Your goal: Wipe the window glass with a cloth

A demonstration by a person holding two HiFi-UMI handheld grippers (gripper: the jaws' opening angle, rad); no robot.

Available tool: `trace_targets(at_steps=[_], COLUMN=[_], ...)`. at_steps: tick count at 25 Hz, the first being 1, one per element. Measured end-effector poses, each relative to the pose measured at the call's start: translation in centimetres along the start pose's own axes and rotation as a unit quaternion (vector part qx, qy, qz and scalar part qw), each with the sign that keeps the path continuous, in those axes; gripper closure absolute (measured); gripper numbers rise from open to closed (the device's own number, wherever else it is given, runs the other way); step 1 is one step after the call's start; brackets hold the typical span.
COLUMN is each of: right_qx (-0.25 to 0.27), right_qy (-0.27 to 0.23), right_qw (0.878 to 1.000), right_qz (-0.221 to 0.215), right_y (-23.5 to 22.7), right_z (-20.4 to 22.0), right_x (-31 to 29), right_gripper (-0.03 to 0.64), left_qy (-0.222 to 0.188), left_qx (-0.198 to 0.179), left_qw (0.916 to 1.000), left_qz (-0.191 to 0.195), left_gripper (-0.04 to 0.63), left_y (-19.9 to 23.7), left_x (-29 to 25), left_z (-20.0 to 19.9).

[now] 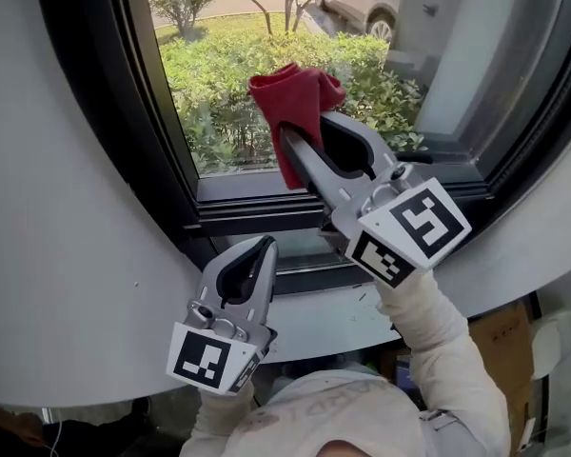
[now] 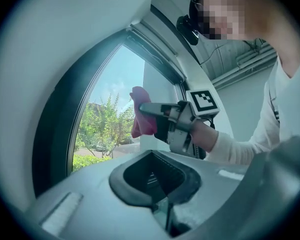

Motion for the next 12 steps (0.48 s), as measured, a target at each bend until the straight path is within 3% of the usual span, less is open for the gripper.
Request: trace_targets(at_steps=[6, 12], right_qx=[-0.018, -0.059], right_qy=[0.009, 0.025], right_qw=[1.0, 0.998], right_qz=[0.002, 0.002], right_y=[-1.1, -2.2], right_z=[-3.1, -1.9], right_x=[-7.1, -9.5], right_gripper=[0.522, 0.52], left_qy=[0.004, 0.008], left_qx=[0.005, 0.016], left_qw=[1.0, 0.9998], left_qz=[-0.008, -0.011], left_gripper=[0.595, 0.595], left_y=[1.2, 2.1], left_x=[0.2, 0.1], left_z=[0.4, 1.6])
Point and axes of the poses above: the fingertips, and each gripper's own axes: x backward along the fingers, y to its left, z out of its underside, the point moved 8 cm from there along x, backward along the fingers, and after that the axes turned 12 degrees about -x, right-handed, at the moved point
